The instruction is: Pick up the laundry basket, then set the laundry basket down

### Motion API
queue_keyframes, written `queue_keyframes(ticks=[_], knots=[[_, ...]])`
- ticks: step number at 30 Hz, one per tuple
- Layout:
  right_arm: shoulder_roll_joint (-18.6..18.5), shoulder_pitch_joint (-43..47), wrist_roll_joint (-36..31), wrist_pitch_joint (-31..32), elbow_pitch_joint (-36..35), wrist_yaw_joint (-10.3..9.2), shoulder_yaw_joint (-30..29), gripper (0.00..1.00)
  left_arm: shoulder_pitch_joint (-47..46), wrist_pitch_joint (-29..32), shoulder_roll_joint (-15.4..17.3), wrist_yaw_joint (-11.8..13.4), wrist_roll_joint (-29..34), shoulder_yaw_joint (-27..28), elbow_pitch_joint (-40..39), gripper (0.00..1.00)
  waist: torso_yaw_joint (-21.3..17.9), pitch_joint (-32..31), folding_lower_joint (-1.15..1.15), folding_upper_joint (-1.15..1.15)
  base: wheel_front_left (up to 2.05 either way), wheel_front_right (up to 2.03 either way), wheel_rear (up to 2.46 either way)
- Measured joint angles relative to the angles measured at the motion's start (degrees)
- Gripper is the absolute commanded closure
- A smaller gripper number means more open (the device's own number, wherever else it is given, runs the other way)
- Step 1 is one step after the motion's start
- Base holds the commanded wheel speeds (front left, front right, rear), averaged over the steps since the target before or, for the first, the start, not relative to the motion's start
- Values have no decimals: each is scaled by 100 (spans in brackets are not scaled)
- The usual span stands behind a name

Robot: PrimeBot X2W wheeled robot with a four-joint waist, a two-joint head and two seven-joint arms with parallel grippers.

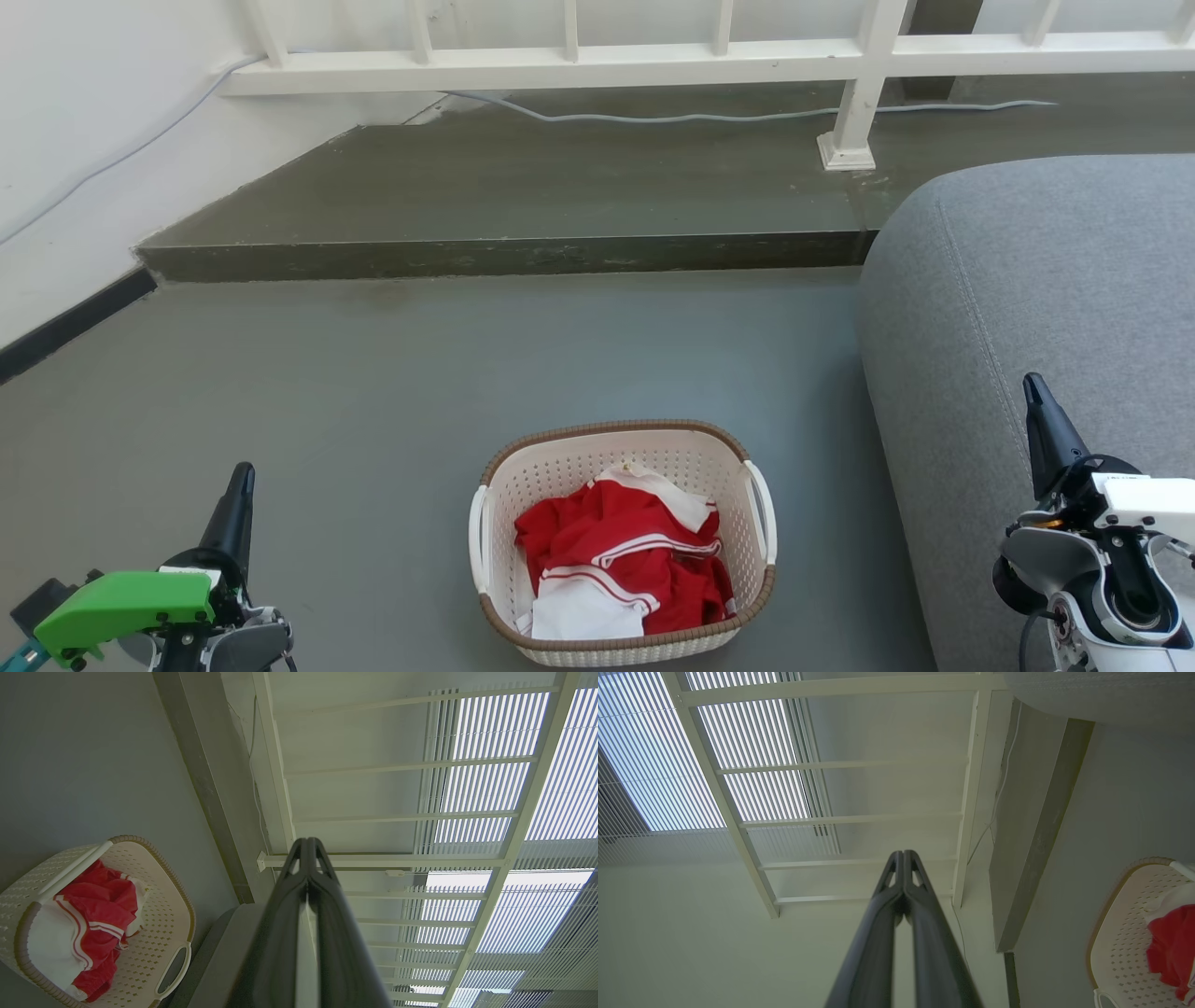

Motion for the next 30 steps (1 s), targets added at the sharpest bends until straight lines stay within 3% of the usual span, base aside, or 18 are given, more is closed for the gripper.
queue_keyframes(ticks=[30], knots=[[5,-2,-1,1,27,0,-11,100,-8,1,-11,-11,0,14,27,100,0,-1,0,0,0,0,0]])
